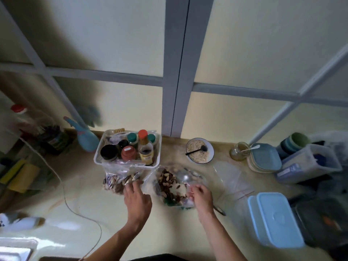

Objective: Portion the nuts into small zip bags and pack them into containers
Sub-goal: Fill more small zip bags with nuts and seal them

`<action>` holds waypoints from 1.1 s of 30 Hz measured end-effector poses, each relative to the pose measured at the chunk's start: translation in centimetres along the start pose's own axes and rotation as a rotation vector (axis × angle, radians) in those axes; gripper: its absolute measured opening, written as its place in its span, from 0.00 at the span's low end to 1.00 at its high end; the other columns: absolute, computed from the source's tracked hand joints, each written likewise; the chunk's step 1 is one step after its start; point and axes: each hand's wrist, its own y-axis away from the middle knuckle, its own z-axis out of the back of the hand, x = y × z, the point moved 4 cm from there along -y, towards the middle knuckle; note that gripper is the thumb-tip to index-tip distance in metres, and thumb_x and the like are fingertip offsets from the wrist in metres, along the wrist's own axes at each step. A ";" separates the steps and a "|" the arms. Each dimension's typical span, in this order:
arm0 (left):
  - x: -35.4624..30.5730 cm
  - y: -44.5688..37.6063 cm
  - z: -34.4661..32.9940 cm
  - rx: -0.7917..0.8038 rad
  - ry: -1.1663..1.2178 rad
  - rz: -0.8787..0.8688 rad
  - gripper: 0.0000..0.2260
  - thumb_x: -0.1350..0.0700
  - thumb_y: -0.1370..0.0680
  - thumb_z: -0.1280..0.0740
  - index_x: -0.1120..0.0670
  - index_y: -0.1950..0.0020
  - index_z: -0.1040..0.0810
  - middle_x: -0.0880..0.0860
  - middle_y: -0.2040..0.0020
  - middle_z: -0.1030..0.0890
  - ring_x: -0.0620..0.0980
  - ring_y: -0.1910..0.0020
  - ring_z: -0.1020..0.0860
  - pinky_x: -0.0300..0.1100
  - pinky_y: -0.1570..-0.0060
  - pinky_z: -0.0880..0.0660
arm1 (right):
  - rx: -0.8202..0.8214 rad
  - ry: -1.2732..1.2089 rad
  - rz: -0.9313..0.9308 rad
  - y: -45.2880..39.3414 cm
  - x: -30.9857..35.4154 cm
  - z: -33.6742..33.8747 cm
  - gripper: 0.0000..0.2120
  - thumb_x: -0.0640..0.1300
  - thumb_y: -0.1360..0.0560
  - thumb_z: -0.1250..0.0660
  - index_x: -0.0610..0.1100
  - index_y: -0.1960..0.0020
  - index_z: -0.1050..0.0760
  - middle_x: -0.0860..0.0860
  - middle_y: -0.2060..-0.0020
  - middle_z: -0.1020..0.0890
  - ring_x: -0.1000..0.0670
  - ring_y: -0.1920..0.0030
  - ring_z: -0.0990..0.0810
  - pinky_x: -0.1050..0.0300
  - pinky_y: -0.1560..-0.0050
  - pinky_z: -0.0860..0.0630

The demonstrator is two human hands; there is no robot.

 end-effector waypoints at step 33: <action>-16.0 2.9 -10.1 0.203 0.388 0.234 0.12 0.63 0.20 0.37 0.48 0.54 0.19 0.47 0.53 0.17 0.42 0.51 0.20 0.43 0.51 0.23 | 0.074 0.194 0.196 -9.6 8.1 14.5 0.05 0.38 0.22 0.33 0.46 0.52 0.21 0.50 0.56 0.15 0.47 0.52 0.15 0.63 0.60 0.24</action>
